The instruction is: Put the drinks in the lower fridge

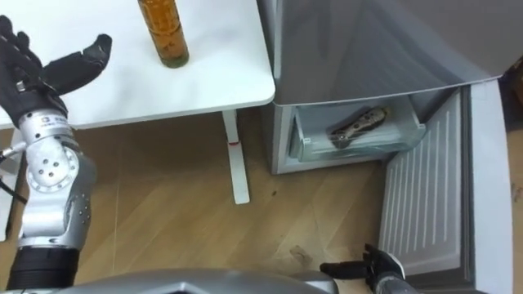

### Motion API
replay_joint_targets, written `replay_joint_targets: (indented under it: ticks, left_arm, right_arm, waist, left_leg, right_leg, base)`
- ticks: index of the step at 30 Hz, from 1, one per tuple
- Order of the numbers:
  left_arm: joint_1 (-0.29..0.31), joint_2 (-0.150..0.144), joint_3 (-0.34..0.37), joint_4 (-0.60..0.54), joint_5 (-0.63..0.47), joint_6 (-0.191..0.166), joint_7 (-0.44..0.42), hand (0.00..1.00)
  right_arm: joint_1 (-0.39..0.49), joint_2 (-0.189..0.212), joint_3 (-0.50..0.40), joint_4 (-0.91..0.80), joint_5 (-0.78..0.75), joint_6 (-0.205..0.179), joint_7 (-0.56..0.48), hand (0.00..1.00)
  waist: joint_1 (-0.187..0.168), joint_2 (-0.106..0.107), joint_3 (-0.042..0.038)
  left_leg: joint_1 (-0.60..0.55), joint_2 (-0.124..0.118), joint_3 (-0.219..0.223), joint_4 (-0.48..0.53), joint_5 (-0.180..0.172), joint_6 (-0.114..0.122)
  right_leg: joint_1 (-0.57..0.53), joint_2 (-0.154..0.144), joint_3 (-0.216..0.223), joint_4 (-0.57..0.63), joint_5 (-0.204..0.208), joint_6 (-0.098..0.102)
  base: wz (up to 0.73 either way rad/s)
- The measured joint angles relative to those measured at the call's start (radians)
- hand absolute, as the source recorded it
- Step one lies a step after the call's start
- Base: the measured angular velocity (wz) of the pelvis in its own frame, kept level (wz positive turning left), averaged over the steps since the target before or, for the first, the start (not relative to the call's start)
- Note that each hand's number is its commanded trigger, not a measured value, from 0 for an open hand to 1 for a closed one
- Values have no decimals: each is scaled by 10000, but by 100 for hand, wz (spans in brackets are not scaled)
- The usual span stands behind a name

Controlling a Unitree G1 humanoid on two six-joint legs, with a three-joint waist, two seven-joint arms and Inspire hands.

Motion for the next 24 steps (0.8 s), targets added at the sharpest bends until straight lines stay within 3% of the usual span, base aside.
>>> replay_joint_targets:
  ticks: [6,12,18,20,24]
  left_arm:
    - [-198,25,-16,2,-568,33,-535,0]
    - [-1034,140,-21,19,-1304,583,-1136,0]
    - [-2066,696,19,977,-3061,1040,-1711,0]
    - [-2324,863,34,1552,-3169,1306,-1750,0]
    - [-2472,932,203,2011,-3552,1594,-1851,0]
  right_arm:
    - [-96,-6,-30,-23,-1,17,42,0]
    - [-159,-11,-195,-89,-265,195,19,0]
    - [-148,-43,-431,-448,-474,510,9,0]
    - [-117,-94,-590,-461,-561,624,1,0]
    - [-115,-122,-670,-518,-563,762,-1,0]
  waist:
    - [-157,23,5]
    - [-264,94,-19]
    - [-414,268,48]
    - [-449,367,8]
    - [-482,432,-22]
  left_leg:
    - [-246,8,4,10,-2,0]
    - [-215,14,23,18,0,0]
    - [-74,13,111,-49,0,0]
    - [-70,21,164,-93,-1,0]
    - [-51,48,295,-170,-1,0]
  right_leg:
    - [-283,20,95,38,13,-19]
    - [-279,31,174,53,18,-27]
    - [-239,44,313,60,22,-30]
    - [-285,56,385,70,34,-31]
    - [-364,90,516,102,38,-38]
  base:
    - [-3]
    - [-3]
    - [-7]
    - [-9]
    - [-11]
